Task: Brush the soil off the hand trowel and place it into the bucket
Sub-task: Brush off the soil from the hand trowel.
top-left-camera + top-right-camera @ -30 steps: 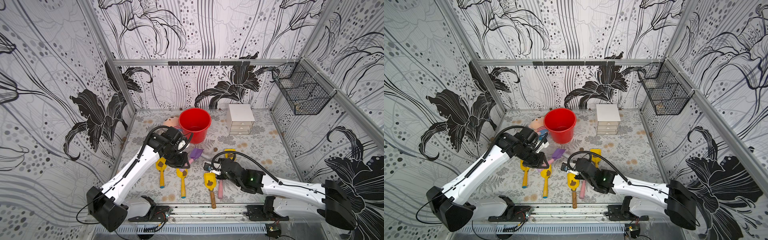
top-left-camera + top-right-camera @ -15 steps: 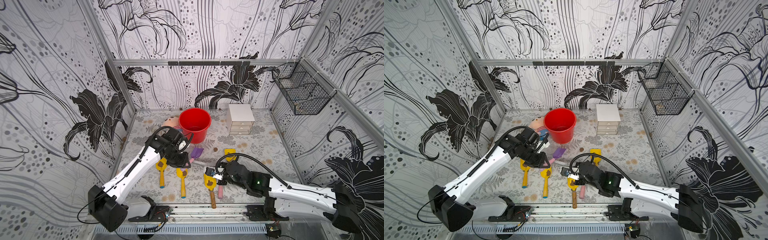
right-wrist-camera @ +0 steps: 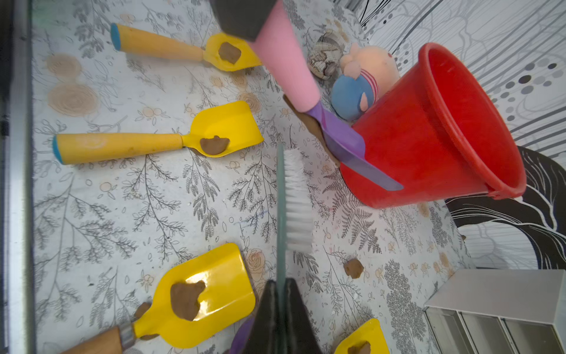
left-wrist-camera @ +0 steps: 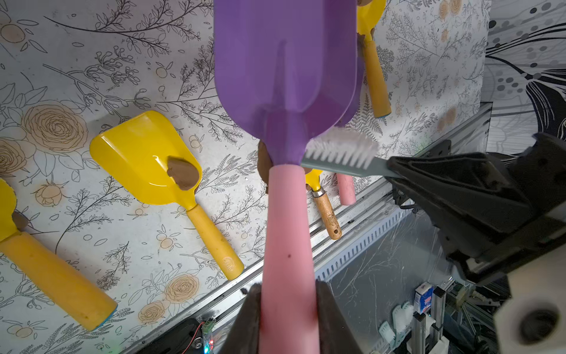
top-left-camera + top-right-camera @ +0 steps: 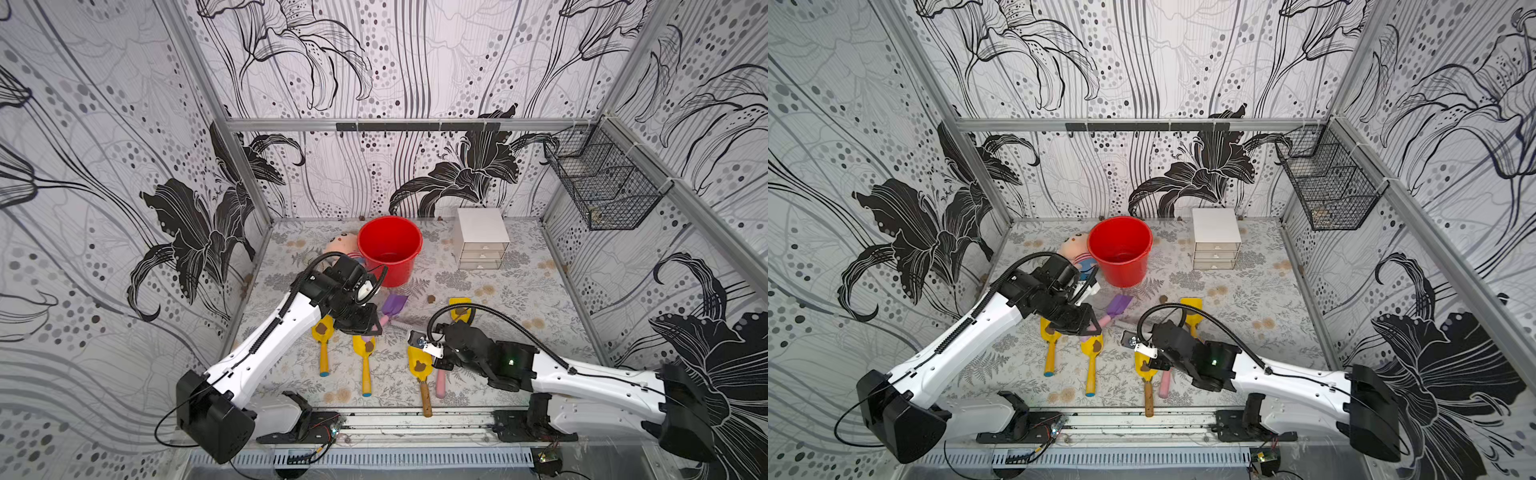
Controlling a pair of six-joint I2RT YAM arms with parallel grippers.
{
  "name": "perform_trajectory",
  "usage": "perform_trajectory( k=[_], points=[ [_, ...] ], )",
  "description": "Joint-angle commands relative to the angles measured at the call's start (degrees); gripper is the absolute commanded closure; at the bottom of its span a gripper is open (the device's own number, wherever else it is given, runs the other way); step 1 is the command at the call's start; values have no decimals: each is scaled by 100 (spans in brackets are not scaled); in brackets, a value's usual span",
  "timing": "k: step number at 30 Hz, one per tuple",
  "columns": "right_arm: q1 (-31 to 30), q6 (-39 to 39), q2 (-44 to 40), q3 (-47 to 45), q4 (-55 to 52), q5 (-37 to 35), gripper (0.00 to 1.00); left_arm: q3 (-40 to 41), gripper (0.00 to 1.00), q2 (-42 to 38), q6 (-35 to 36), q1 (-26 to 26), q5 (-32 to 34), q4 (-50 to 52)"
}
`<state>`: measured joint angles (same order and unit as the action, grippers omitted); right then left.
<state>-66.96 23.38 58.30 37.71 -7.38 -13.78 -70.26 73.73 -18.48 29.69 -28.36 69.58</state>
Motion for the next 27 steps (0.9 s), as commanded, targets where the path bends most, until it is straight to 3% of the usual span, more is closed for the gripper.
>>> perform_trajectory(
  k=[1, 7, 15, 19, 21, 27],
  points=[
    [-10, -277, -429, -115, -25, 197, 100, 9, 100, 46, 36, 19, -13, -168],
    [55, -213, -26, 141, 140, -246, 100, 82, 100, 20, 38, 88, -67, -182],
    [131, -318, 621, 374, 190, -301, 100, 98, 100, -18, -6, 150, -18, -227],
    [130, -400, 377, 248, -228, -296, 100, 74, 100, -34, 6, 151, 80, -217],
    [131, -406, 73, 139, -345, 54, 100, 57, 100, -28, 5, 147, 99, -233],
    [130, -437, -457, -70, -80, 291, 100, 142, 100, 14, -25, 158, 16, -280]
  ],
)
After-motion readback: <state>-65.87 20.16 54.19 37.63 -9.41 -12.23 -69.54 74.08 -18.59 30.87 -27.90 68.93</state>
